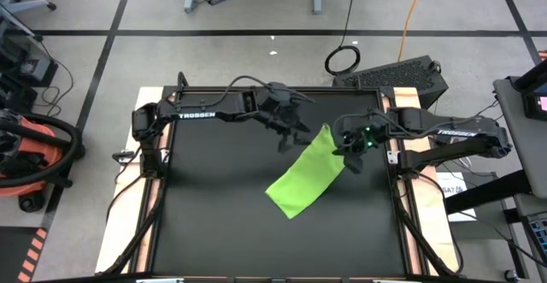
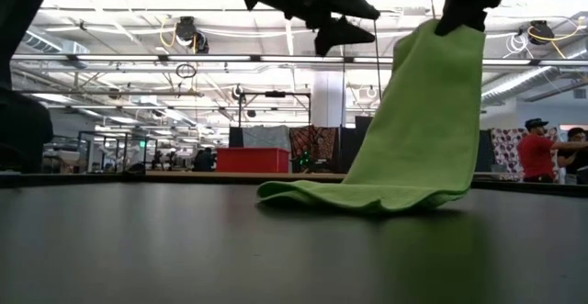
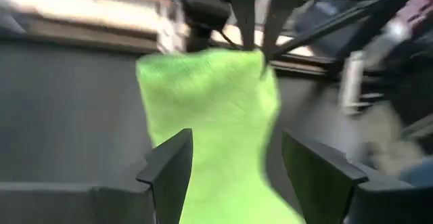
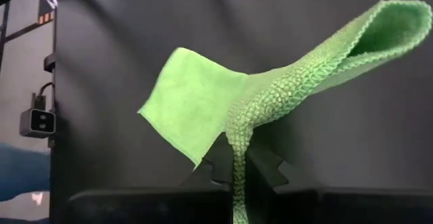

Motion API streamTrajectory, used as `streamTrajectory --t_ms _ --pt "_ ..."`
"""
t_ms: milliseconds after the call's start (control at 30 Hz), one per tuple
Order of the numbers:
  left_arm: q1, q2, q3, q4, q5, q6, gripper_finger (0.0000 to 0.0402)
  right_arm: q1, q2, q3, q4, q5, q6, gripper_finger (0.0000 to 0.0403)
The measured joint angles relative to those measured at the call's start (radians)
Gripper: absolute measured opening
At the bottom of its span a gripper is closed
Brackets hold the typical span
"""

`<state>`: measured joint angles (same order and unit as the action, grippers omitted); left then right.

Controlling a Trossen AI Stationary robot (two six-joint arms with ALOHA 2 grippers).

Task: Roll towel
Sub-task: Roll the green microfiber towel

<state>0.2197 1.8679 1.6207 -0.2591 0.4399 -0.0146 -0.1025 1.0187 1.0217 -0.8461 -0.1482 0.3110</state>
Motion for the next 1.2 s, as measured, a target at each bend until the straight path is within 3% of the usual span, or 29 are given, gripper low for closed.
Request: streamTrajectory --t_ms 67,133,233,333,467,800,933,1200 --pt "-0.008 0.000 0.002 0.007 -0.114 0.056 0.0231 0.000 0.000 0.006 -0.005 -0.008 -0.005 0.0000" --pt "-0.003 0.007 0.002 0.029 -0.142 0.090 0.0231 0.000 0.000 0.007 -0.006 -0.009 -0.004 0.0000" --pt "0.022 0.022 0.002 0.064 -0.021 0.103 0.0231 0.000 0.001 0.007 -0.007 -0.015 -0.005 0.0000" --pt "0.040 0.052 0.004 0.104 0.013 0.076 0.0231 0.000 0.007 0.007 -0.006 -0.026 -0.009 0.0000" --pt "0.062 0.103 0.003 0.200 0.148 0.003 0.0231 0.002 0.026 0.007 -0.003 -0.044 -0.017 0.0000" --pt "0.063 0.145 0.003 0.261 0.159 0.025 0.0231 0.034 0.064 0.007 0.031 -0.069 -0.030 0.0000" --pt "0.060 0.164 0.004 0.318 0.262 0.023 0.0231 0.033 0.065 0.007 0.036 -0.085 -0.029 0.0000" --pt "0.040 0.174 0.003 0.380 0.289 0.050 0.0225 0.033 0.066 0.007 0.064 -0.098 -0.027 0.0000"
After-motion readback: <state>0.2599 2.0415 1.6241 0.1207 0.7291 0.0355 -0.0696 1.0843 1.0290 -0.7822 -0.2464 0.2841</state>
